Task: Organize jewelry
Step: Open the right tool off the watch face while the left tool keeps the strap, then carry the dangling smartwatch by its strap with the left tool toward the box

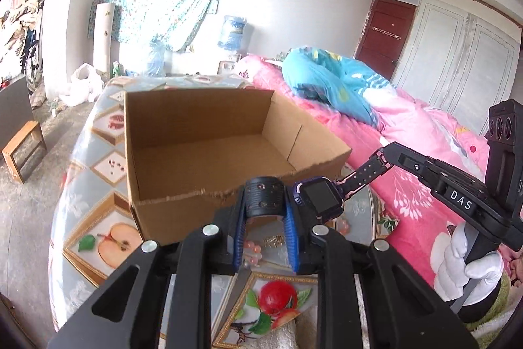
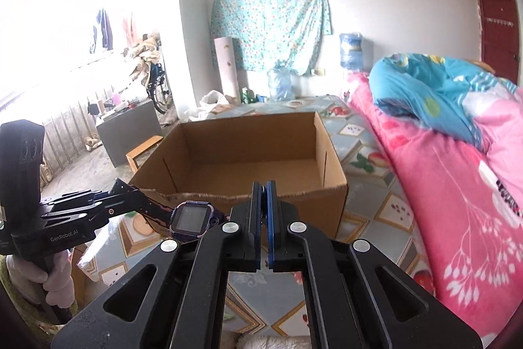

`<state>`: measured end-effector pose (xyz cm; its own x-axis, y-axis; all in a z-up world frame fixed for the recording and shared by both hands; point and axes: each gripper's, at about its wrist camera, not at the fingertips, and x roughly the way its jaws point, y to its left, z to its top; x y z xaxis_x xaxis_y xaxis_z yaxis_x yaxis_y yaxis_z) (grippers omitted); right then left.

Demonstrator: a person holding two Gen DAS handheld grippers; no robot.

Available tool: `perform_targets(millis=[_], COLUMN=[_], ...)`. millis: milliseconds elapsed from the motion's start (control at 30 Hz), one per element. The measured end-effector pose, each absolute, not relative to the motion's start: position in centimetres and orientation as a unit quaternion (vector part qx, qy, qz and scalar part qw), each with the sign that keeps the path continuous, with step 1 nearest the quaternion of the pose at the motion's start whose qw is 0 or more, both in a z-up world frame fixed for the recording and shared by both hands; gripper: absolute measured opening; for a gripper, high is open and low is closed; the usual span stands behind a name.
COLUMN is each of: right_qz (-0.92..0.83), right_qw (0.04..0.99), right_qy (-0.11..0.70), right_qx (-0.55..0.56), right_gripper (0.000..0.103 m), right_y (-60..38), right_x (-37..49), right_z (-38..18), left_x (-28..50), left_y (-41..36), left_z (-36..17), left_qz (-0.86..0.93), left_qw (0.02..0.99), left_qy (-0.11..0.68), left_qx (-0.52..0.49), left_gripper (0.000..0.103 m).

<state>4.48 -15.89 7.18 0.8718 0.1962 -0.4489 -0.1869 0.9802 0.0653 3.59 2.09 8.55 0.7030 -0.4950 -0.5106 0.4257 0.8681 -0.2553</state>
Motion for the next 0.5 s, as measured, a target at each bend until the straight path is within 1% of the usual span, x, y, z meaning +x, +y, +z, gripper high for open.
perform_targets(millis=[67,200,367,500], right_qz=[0.107,0.129,0.150,0.152], right_qw=[0.970,0.966,0.959,0.955], right_qy=[0.217,0.222,0.235,0.247], right_qx=[-0.005,0.013,0.049,0.057], right_gripper=[0.001,0.001,0.001,0.001], right_y=[-15.5,-15.9,-17.2,-17.6], right_x=[6.1,10.1,11.9,11.9], right_z=[8.9,11.0,11.3,10.3], left_x=[5.3,8.2,9.4,9.7], left_y=[2.6,3.4,3.8,3.2], left_z=[10.2,12.7,14.4,13.6], left_qz=[-0.252,-0.243,-0.244,-0.243], left_qw=[0.922,0.928,0.929,0.926], left_qy=[0.285,0.270,0.262,0.276], left_qx=[-0.069,-0.081,-0.089,-0.082], left_gripper=[0.020,0.020,0.020,0.020])
